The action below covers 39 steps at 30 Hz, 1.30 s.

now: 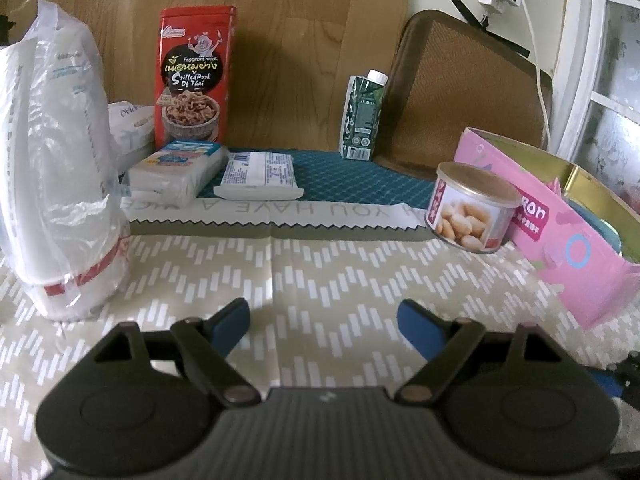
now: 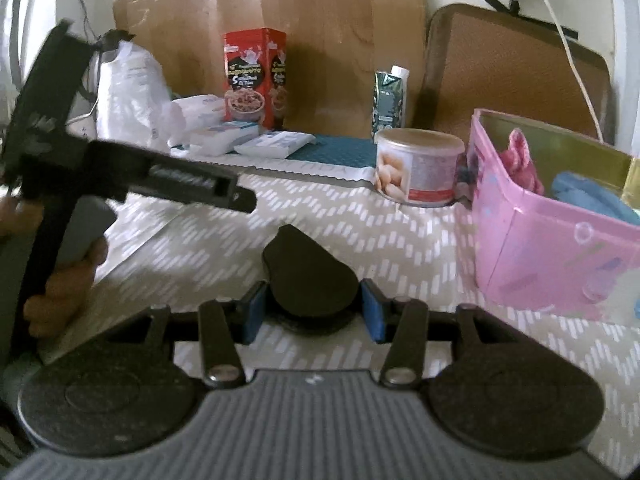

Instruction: Organize soft objects

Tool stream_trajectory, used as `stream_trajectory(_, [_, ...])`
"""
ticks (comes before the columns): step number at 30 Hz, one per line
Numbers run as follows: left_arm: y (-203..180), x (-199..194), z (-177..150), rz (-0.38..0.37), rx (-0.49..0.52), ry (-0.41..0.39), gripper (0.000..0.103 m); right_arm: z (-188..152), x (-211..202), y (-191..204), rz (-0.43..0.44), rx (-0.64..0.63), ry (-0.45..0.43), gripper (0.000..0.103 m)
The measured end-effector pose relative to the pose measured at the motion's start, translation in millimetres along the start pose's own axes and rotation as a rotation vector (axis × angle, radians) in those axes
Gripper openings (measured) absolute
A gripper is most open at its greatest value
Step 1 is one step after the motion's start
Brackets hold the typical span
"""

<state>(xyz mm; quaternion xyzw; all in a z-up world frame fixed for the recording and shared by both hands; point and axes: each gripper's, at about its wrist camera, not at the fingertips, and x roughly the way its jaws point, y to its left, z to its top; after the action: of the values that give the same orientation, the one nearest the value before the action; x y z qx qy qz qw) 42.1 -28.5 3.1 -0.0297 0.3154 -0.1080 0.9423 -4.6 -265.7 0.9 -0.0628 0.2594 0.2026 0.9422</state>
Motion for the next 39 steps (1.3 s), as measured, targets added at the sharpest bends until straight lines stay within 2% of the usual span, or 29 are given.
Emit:
stream_trajectory(3, [-1.9,0.3,-0.2,0.013,0.013,0.004,0.086,0.5,0.7,0.0,0.000,-0.002,-0.004,0.052])
stream_trajectory(5, [-1.8,0.9,0.2,0.022,0.011,0.012,0.094,1.0,1.4,-1.5,0.004,0.006,-0.005,0.052])
stream_trajectory(22, [-0.9,1.8,0.4,0.028,0.012,0.016,0.097,-0.8,-1.2,1.7,0.003,0.005,-0.012,0.056])
stream_trajectory(39, [0.1,2.0,0.5,0.024,0.010,0.017,0.100,-0.6,0.4,1.9,-0.013,0.014,-0.017,0.053])
